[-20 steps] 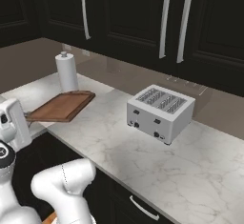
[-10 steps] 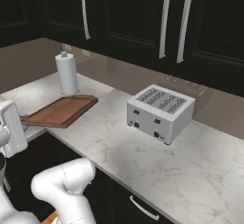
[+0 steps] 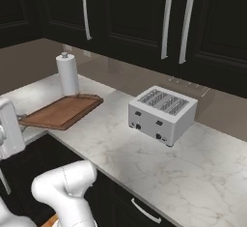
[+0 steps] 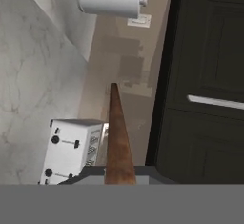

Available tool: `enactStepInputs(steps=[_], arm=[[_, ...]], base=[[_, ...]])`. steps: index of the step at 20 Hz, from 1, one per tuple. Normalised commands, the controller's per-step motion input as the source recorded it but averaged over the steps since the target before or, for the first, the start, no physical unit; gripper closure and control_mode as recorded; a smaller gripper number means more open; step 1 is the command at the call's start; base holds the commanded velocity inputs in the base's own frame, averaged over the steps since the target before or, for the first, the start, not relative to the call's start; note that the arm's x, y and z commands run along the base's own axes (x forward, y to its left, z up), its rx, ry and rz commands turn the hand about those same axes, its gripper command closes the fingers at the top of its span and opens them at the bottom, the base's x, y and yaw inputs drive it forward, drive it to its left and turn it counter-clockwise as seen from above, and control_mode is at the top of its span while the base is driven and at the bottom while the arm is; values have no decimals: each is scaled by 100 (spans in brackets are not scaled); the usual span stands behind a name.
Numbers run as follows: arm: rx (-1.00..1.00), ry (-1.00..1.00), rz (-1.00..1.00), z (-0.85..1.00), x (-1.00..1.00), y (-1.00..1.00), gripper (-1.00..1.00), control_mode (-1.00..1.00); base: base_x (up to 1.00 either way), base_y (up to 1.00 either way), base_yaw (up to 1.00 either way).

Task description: Move the cutting board and knife to the sink. Then move spray from the cabinet to the counter.

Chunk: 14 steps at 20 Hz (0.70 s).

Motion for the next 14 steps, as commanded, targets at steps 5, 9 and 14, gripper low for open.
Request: enactStepInputs(steps=[5,9,14], arm=[[0,-13,0,33,-18,-29,100,-100],[0,-10,0,22,-15,-25,100,-100],[0,-3,0,5,-9,-11,100,100]], base=[[0,0,0],[0,0,0],[-28,-21,0]])
